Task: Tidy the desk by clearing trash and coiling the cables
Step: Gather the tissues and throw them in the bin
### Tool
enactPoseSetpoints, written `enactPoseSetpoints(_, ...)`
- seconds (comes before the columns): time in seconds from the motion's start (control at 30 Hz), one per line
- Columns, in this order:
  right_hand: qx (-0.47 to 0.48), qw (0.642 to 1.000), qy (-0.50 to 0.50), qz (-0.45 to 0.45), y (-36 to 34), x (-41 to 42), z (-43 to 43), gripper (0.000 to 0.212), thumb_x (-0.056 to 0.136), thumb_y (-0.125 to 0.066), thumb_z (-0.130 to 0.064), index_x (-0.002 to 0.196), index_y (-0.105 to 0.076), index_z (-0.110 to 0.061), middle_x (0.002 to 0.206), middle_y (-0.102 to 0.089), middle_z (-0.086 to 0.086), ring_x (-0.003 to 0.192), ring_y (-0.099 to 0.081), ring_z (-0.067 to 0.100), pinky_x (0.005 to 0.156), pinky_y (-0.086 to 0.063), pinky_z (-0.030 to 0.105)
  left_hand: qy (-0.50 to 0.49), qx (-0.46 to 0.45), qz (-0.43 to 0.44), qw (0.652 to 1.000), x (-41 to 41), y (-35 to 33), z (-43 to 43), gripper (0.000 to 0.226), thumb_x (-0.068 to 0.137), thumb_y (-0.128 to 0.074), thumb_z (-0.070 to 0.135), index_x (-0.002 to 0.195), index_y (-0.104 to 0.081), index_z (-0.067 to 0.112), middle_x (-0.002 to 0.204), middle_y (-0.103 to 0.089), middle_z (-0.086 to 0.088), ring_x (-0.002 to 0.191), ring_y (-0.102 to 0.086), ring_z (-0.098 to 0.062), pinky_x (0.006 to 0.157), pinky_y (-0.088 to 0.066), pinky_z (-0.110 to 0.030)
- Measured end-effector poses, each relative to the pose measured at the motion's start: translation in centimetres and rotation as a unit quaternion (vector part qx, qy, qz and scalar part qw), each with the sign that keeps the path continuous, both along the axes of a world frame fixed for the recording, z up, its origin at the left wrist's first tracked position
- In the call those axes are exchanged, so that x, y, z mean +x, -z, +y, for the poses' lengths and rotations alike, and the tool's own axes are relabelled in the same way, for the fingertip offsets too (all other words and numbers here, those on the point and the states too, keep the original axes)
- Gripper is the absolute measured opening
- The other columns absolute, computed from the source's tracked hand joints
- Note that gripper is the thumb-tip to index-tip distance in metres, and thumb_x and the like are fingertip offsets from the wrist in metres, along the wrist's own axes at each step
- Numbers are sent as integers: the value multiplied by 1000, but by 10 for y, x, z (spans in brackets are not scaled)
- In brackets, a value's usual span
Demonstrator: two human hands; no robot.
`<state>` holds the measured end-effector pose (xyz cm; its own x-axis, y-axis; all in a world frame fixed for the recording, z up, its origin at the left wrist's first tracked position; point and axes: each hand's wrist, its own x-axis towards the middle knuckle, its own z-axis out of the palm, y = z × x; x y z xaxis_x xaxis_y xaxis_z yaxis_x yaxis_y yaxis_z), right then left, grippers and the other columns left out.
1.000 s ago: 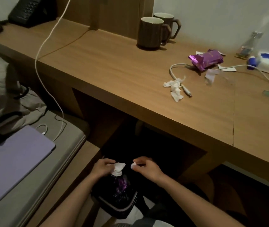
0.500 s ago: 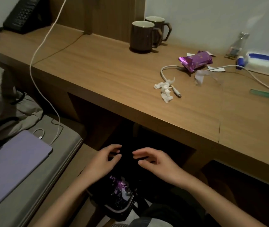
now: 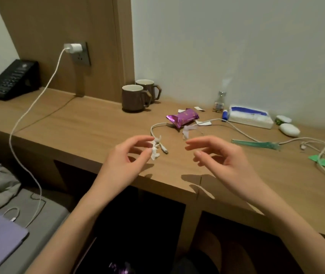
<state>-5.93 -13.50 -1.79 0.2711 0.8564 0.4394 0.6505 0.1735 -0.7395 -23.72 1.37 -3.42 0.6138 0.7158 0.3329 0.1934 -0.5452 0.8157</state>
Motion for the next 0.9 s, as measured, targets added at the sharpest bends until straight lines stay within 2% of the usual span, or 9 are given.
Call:
enactPoseSetpoints(0.1, -1, 997, 56, -46, 3, 30, 9, 24, 91, -59, -14, 112, -66, -25, 104, -68, -14, 86, -64, 8, 74, -57, 29, -15, 34, 61, 997, 34, 10, 23, 40, 87, -60, 34, 125, -51, 41, 124, -51, 13, 118, -45, -8, 101, -41, -32)
enactPoseSetpoints(0.17, -18, 993, 93, -71, 6, 48, 17, 25, 92, -59, -15, 114, -64, -24, 107, -67, -12, 89, -62, 5, 75, -56, 25, -50, 59, 129, 989, 50, 19, 36, 49, 87, -61, 35, 134, -46, 35, 133, -47, 3, 127, -36, -19, 105, -30, -35)
enactPoseSetpoints(0.33, -66, 983, 148, -89, 15, 77, 42, 30, 93, -57, -21, 122, -58, -26, 117, -57, -12, 94, -56, 0, 70, -47, 10, -79, 30, 158, 984, 64, 34, 48, 52, 87, -61, 32, 136, -45, 31, 133, -52, 0, 124, -39, -23, 106, -34, -41)
enactPoseSetpoints(0.43, -91, 979, 139, -119, 24, 89, 64, 35, 92, -59, -28, 126, -54, -28, 126, -54, -8, 108, -49, 5, 90, -48, 24, -73, 32, 121, 989, 65, 37, 46, 46, 89, -61, 24, 133, -49, 28, 127, -57, 4, 122, -42, -17, 103, -41, -37)
enactPoseSetpoints(0.5, -118, 973, 134, -144, 30, 97, 81, 42, 90, -59, -38, 130, -51, -29, 134, -52, -5, 122, -43, 13, 103, -41, 37, -79, 55, 104, 990, 65, 38, 43, 41, 90, -59, 22, 130, -53, 29, 122, -59, 8, 119, -44, -13, 98, -42, -31)
enactPoseSetpoints(0.53, -136, 970, 134, -147, 32, 100, 90, 46, 89, -59, -43, 132, -49, -30, 137, -50, -4, 126, -39, 16, 106, -35, 37, -86, 66, 98, 989, 64, 39, 42, 38, 90, -59, 23, 128, -55, 29, 118, -60, 10, 116, -46, -11, 95, -42, -28)
enactPoseSetpoints(0.7, -184, 955, 181, -149, 44, 102, 126, 53, 83, -56, -58, 130, -48, -36, 141, -47, -5, 130, -33, 23, 102, -32, 43, -112, 63, 53, 990, 60, 42, 43, 31, 88, -62, 21, 117, -63, 31, 100, -66, 14, 96, -58, -6, 85, -52, -28)
enactPoseSetpoints(0.83, -167, 954, 216, -125, 54, 101, 138, 43, 79, -53, -62, 116, -59, -39, 121, -62, -10, 120, -47, 17, 94, -33, 40, -114, 57, 30, 991, 61, 40, 40, 27, 87, -64, 18, 112, -67, 29, 95, -67, 16, 87, -59, 3, 72, -46, -9)
enactPoseSetpoints(0.9, -145, 954, 220, -144, 56, 101, 138, 33, 82, -55, -55, 107, -65, -37, 111, -67, -12, 111, -52, 15, 89, -37, 36, -117, 51, 25, 991, 61, 39, 39, 26, 87, -64, 18, 110, -68, 29, 93, -66, 18, 85, -59, 6, 68, -44, -6)
